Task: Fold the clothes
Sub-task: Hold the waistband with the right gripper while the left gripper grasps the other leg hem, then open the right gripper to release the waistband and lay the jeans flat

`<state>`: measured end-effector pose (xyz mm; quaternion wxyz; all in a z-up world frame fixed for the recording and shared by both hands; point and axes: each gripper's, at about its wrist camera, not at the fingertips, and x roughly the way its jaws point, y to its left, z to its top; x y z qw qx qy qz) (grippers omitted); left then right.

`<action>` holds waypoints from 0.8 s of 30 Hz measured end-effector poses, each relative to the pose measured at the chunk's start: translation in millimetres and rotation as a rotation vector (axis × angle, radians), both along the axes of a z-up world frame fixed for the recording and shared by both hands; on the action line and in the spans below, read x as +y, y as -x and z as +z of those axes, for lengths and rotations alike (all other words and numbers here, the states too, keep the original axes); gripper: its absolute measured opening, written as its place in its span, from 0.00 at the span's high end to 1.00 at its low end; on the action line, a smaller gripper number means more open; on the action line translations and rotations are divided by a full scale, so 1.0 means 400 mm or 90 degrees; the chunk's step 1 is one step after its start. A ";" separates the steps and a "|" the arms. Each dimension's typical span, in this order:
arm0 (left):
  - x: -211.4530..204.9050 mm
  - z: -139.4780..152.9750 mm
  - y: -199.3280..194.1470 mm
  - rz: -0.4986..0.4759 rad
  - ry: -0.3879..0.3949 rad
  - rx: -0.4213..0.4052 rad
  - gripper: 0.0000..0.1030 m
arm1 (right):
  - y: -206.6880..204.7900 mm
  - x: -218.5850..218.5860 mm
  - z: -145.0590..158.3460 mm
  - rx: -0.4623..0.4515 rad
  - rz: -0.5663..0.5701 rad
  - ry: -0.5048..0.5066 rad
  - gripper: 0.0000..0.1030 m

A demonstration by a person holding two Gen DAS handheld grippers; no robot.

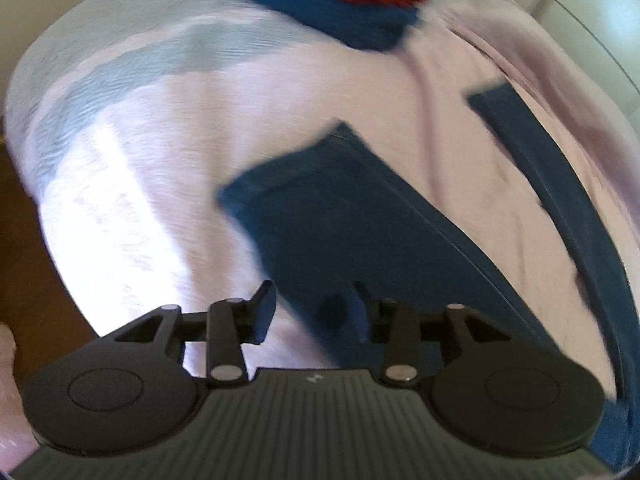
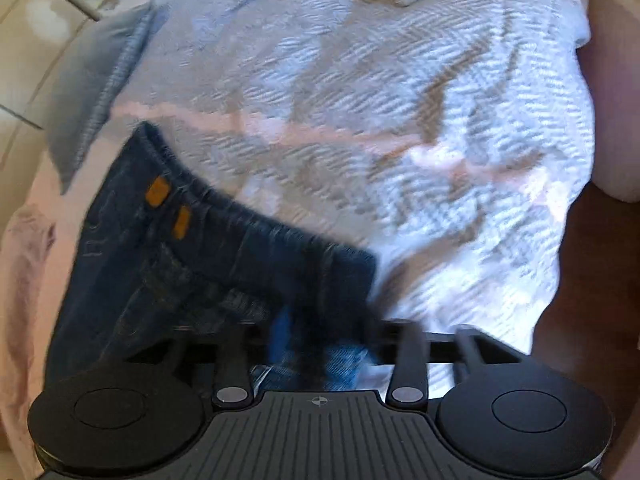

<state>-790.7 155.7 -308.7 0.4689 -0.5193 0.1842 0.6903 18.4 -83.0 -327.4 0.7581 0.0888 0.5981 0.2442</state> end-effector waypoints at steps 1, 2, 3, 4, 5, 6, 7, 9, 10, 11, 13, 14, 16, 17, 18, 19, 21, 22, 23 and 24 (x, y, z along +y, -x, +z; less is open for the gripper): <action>0.007 -0.016 0.011 0.011 0.002 -0.013 0.64 | 0.007 -0.006 0.000 -0.006 -0.011 -0.006 0.51; 0.015 -0.034 0.020 0.019 0.006 -0.027 0.64 | 0.011 -0.011 -0.001 -0.008 -0.024 -0.010 0.51; 0.020 -0.038 0.023 0.012 0.001 -0.024 0.65 | 0.014 -0.012 -0.002 -0.009 -0.033 -0.009 0.51; 0.025 -0.038 0.025 0.001 -0.006 -0.015 0.70 | 0.015 -0.009 -0.003 -0.010 -0.038 -0.001 0.51; 0.029 -0.039 0.027 -0.011 -0.014 -0.006 0.81 | 0.016 -0.006 -0.003 -0.011 -0.043 0.006 0.51; 0.034 -0.039 0.029 -0.022 -0.021 0.004 0.98 | 0.017 -0.003 -0.003 -0.012 -0.048 0.014 0.62; 0.038 -0.040 0.031 -0.034 -0.029 0.013 0.98 | 0.017 0.001 -0.001 -0.015 -0.048 0.023 0.78; 0.028 -0.006 0.033 -0.068 -0.064 0.033 0.98 | 0.014 0.008 0.008 -0.026 -0.034 0.046 0.85; 0.020 0.014 0.030 -0.092 -0.081 0.048 0.97 | 0.014 0.010 0.013 -0.030 -0.027 0.053 0.85; 0.015 0.023 0.027 -0.117 -0.086 0.069 0.96 | 0.015 0.010 0.016 -0.033 -0.021 0.054 0.85; 0.017 0.013 0.025 -0.149 -0.064 0.105 0.93 | 0.021 0.013 0.016 -0.040 -0.014 0.066 0.85; 0.023 -0.010 0.029 -0.151 -0.035 0.118 0.93 | 0.026 0.019 0.010 -0.046 -0.010 0.076 0.85; 0.037 -0.035 0.032 -0.153 0.006 0.137 0.92 | 0.037 0.034 0.003 -0.064 0.010 0.100 0.83; 0.045 -0.032 0.030 -0.152 0.011 0.143 0.92 | 0.041 0.040 0.002 -0.070 0.018 0.110 0.82; 0.052 -0.029 0.028 -0.150 0.016 0.148 0.91 | 0.042 0.045 0.007 -0.071 0.024 0.115 0.75; 0.056 -0.020 0.026 -0.145 0.019 0.159 0.89 | 0.043 0.047 0.013 -0.069 0.034 0.122 0.67; 0.057 0.000 0.024 -0.130 0.028 0.185 0.80 | 0.045 0.049 0.029 -0.073 0.061 0.147 0.64; 0.056 0.008 0.026 -0.120 0.036 0.199 0.74 | 0.049 0.046 0.038 -0.084 0.068 0.159 0.61; 0.054 0.017 0.022 -0.114 0.048 0.223 0.74 | 0.052 0.042 0.047 -0.094 0.073 0.169 0.58; 0.052 0.027 0.018 -0.109 0.061 0.252 0.74 | 0.056 0.039 0.056 -0.104 0.078 0.178 0.50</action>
